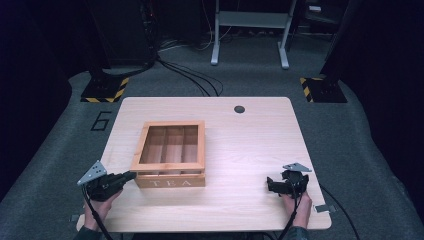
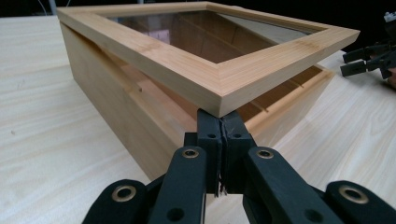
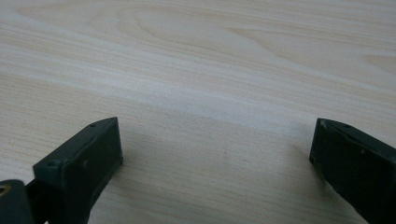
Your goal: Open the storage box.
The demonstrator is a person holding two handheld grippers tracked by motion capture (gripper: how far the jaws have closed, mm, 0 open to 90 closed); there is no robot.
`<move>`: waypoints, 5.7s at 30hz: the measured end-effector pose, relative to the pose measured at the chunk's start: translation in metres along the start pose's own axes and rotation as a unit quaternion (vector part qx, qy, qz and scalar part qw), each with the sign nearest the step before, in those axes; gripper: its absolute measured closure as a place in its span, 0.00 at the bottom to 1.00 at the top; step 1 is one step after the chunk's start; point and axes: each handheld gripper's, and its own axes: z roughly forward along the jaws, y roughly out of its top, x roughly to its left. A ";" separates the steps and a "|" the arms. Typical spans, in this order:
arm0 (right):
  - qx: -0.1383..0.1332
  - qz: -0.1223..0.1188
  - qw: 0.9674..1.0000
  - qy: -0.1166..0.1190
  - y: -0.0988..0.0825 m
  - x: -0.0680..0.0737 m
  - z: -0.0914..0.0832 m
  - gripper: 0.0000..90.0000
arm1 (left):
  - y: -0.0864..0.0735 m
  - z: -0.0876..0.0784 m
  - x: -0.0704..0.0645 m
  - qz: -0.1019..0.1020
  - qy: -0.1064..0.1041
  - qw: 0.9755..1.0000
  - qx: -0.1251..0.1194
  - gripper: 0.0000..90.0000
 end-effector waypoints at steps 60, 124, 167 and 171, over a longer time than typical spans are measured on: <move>0.000 -0.003 1.000 0.001 0.000 0.000 0.000 0.02 | 0.098 0.031 0.014 0.069 -0.011 0.997 -0.039 0.98; -0.001 -0.002 1.000 0.000 0.000 0.000 0.000 0.02 | 0.171 0.053 0.045 0.076 0.022 0.997 -0.019 0.98; 0.000 -0.002 1.000 0.001 0.000 0.000 0.000 0.02 | 0.173 0.053 0.045 0.081 0.027 0.996 -0.017 0.98; 0.000 0.000 1.000 0.000 0.000 0.000 0.000 0.02 | 0.174 0.053 0.045 0.081 0.027 0.996 -0.017 0.98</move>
